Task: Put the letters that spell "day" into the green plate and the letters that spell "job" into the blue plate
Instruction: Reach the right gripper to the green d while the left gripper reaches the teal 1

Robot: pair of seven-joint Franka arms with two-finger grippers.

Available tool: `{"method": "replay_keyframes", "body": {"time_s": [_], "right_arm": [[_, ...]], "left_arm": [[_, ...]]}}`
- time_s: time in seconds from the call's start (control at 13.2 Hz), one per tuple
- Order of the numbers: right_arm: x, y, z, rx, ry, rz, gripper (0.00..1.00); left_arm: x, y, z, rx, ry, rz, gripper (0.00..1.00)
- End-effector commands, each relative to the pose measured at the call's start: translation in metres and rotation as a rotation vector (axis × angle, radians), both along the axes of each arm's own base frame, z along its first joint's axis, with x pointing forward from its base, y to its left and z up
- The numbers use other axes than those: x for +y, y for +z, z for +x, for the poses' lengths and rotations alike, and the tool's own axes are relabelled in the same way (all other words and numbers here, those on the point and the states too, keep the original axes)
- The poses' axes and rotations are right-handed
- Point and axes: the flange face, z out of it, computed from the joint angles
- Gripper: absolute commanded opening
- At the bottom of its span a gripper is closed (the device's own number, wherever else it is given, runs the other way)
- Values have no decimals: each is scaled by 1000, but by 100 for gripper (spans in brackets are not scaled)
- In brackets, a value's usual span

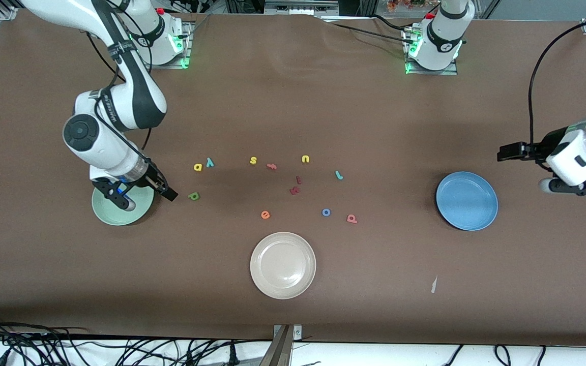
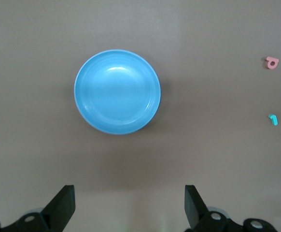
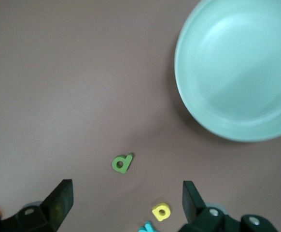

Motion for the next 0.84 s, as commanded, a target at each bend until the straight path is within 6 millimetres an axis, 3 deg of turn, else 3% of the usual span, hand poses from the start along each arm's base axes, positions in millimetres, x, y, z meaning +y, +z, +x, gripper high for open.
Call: {"method": "replay_keyframes", "body": {"time_s": [0.0, 0.38, 0.61, 0.76], "right_arm": [[8, -25, -6, 37, -115, -10, 100], [24, -71, -11, 60, -212, -23, 99], [21, -83, -9, 47, -242, -25, 99], [23, -95, -9, 45, -256, -24, 99]], "left_arm": [[-38, -35, 19, -1, -22, -38, 100], [-132, -81, 21, -15, 150, -64, 100], [-207, -124, -4, -78, 241, -60, 100], [-243, -149, -21, -131, 300, -56, 100]]}}
